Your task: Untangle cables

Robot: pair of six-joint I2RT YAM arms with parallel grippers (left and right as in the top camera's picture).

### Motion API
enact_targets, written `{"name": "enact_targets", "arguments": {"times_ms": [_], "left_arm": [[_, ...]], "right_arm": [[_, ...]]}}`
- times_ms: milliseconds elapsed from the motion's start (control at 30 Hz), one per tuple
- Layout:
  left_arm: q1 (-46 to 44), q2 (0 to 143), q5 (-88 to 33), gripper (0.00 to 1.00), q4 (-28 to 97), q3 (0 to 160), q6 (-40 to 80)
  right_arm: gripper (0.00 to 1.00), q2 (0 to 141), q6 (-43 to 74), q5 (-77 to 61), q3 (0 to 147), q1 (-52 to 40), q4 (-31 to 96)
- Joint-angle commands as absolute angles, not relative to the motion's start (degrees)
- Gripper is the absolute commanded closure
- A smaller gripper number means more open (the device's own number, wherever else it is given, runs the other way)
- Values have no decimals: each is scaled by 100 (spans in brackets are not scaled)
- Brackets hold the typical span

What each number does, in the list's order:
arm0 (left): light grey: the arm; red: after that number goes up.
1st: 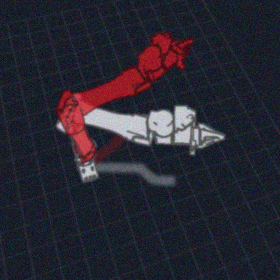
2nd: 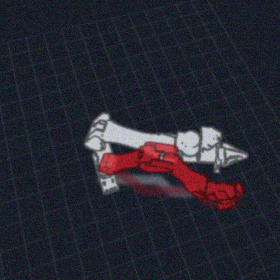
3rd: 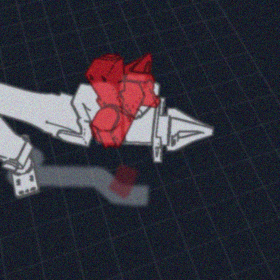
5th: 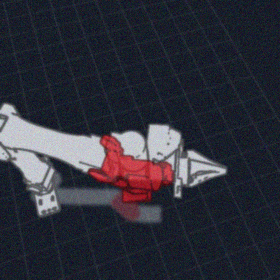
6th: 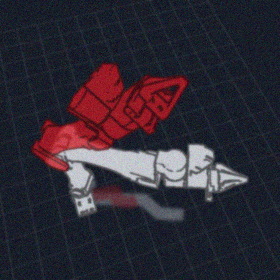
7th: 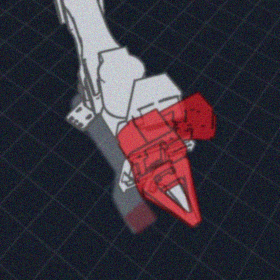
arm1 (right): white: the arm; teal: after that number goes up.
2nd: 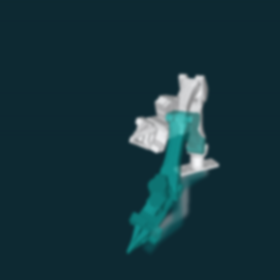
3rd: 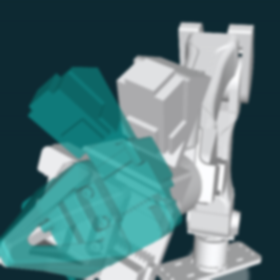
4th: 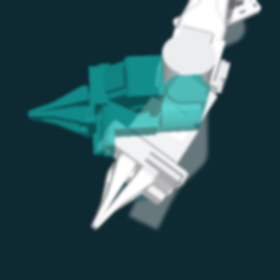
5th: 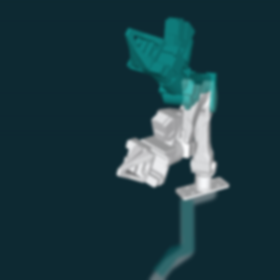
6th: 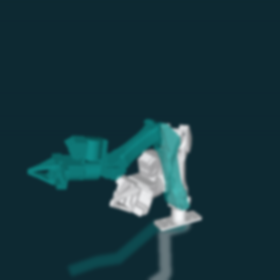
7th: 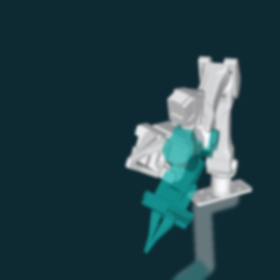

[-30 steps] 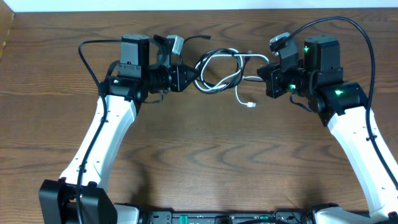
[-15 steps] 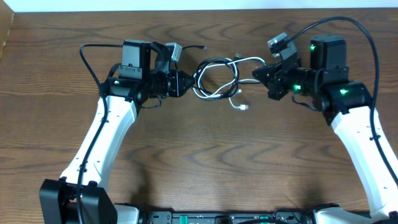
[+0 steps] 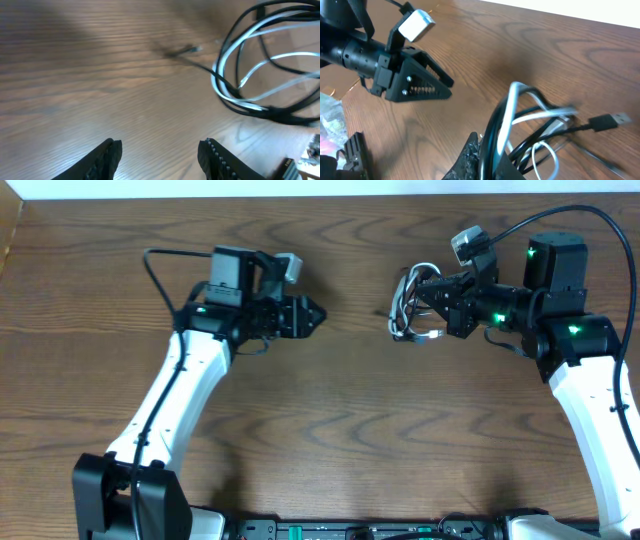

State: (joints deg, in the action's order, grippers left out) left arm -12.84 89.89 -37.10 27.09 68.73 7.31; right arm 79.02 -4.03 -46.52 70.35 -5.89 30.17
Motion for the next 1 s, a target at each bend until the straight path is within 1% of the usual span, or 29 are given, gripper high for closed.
{"name": "enact_targets", "arguments": {"times_ms": [0, 133, 267, 500, 633, 967], "left_arm": [[-1597, 9067, -3680, 46, 2499, 6834, 1031], [-1813, 9067, -3680, 46, 2097, 6834, 1824], [-1966, 9067, -3684, 46, 1726, 6834, 2303], [-2268, 9072, -4010, 46, 1052, 6834, 2324], [-2521, 9102, -4003, 46, 757, 6834, 2305], [-3006, 9675, -3970, 46, 381, 6834, 2565]], "right_arm": [[99, 7913, -429, -4840, 7046, -578, 3002], [99, 7913, -429, -4840, 7046, -578, 3002], [99, 7913, -412, -4834, 7046, -578, 3002], [99, 7913, -412, -4814, 7046, -578, 3030], [99, 7913, -412, -4810, 7046, -578, 3068], [99, 7942, -412, -4729, 7043, -567, 3118]]}}
